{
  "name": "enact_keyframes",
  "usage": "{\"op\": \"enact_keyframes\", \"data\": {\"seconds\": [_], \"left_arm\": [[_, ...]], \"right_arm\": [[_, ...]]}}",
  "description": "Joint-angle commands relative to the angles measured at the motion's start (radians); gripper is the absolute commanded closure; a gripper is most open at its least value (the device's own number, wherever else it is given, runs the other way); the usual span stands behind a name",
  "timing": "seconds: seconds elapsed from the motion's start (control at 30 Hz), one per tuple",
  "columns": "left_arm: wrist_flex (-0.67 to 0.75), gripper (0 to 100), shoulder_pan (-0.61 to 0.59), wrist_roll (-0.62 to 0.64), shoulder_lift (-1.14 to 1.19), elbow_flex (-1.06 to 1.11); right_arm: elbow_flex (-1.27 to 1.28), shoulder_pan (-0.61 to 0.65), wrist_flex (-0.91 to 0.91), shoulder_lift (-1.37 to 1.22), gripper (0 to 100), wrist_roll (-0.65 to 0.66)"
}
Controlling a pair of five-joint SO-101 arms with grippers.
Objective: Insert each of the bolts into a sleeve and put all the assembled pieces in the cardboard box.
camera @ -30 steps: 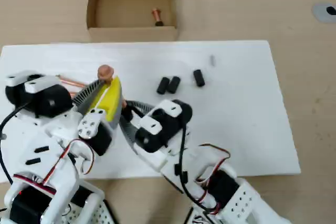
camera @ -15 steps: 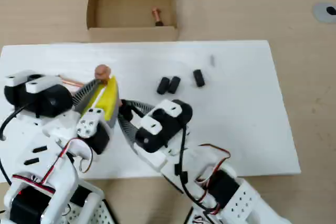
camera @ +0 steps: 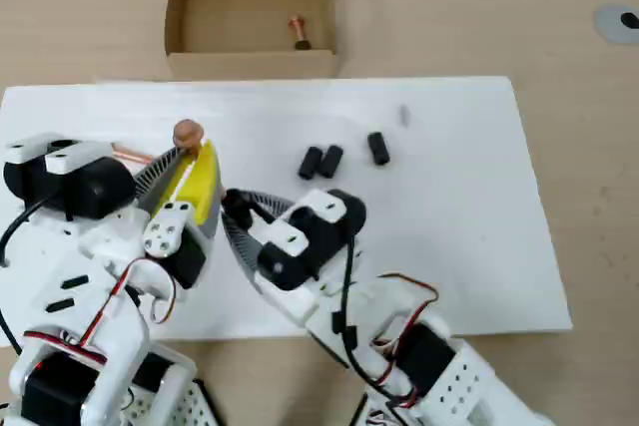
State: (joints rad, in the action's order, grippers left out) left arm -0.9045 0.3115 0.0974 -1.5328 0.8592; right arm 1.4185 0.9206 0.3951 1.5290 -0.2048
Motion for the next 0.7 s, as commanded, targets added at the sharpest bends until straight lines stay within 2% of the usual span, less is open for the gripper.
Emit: {"op": "enact_keyframes", "data": {"seconds": [0.0, 0.3, 0.67], "left_arm": [[0.028, 99, -0.012, 0.032, -0.005, -0.008], [0.028, 99, 0.049, 0.038, -0.004, -0.005], [0.028, 99, 0.054, 0.058, 0.001, -0.005]], "right_arm": [[-0.077, 0.015, -0.026, 0.028, 98.9, 0.003], [-0.076, 0.015, -0.026, 0.028, 98.9, 0.003], [-0.076, 0.015, -0.026, 0.028, 98.9, 0.002]]}}
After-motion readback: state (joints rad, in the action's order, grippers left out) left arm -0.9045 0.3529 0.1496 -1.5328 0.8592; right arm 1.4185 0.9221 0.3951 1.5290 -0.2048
